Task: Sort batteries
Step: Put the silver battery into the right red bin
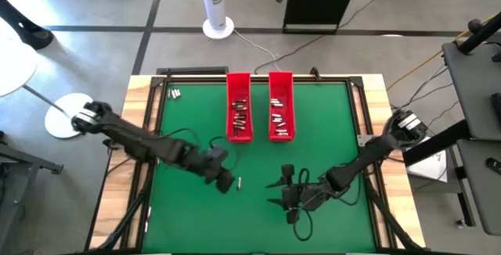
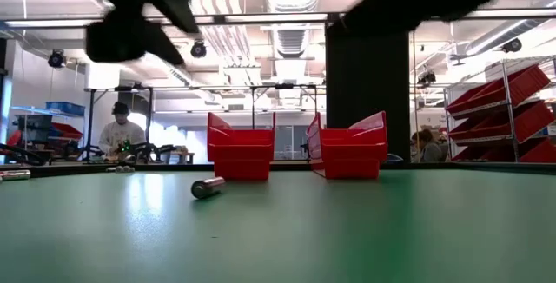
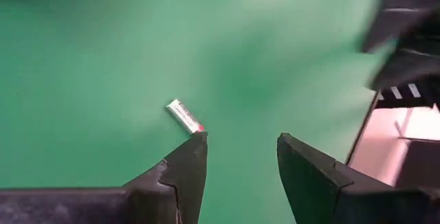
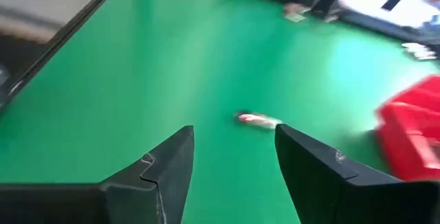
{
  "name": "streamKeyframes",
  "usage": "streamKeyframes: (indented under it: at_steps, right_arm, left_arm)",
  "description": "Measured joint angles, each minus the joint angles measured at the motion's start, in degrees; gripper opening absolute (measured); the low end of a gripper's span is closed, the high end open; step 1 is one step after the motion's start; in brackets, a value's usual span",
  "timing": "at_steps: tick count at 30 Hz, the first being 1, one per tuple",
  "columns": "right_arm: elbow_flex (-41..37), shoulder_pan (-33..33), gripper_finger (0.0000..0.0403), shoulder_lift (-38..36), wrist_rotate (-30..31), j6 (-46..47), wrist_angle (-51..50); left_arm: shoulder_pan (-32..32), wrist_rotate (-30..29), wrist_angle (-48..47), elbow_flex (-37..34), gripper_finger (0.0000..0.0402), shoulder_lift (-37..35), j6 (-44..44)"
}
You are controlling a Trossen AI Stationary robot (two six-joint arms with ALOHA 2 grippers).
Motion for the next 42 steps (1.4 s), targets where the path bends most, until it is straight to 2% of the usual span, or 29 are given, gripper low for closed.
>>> streamKeyframes:
  at_steps: [3,5,9,12,16,21,26,31,42]
  right_arm:
    - [2.41,-1.06,0.0204,2.85,-5.25,-0.48,-1.92]
    - [6.54,-2.11,0.0209,4.88,-7.76,-0.64,-7.53]
    - [17.29,-3.99,0.0219,10.91,-8.04,-5.45,-21.53]
    - [24.76,-6.24,0.0228,15.12,-15.10,-9.67,-27.89]
    - [31.37,-10.08,0.0238,18.59,-24.73,-14.72,-33.17]
    - [35.76,-14.28,0.0242,21.79,-29.59,-22.24,-39.01]
    - [36.42,-18.14,0.0231,23.76,-32.78,-27.10,-41.76]
    - [36.24,-21.44,0.0223,24.16,-38.63,-28.63,-42.22]
    - [36.36,-23.27,0.0210,28.72,-40.47,-34.07,-46.48]
  left_arm:
    - [-6.22,-11.63,1.96,-3.21,0.0157,-5.08,2.22]
    - [-10.62,-21.18,5.80,-5.96,0.0157,-7.59,5.59]
    - [-18.97,-38.81,23.11,-12.86,0.0157,-10.37,17.25]
    - [-23.32,-46.41,39.25,-17.64,0.0157,-10.70,28.10]
    - [-27.20,-47.65,56.25,-21.65,0.0157,-9.86,39.59]
    - [-29.78,-47.59,65.11,-23.30,0.0157,-8.59,49.27]
    - [-30.15,-47.68,65.15,-23.54,0.0157,-7.95,51.46]
    - [-30.15,-47.83,65.14,-23.54,0.0157,-8.05,52.23]
    - [-30.13,-48.13,65.07,-23.54,0.0157,-8.07,52.96]
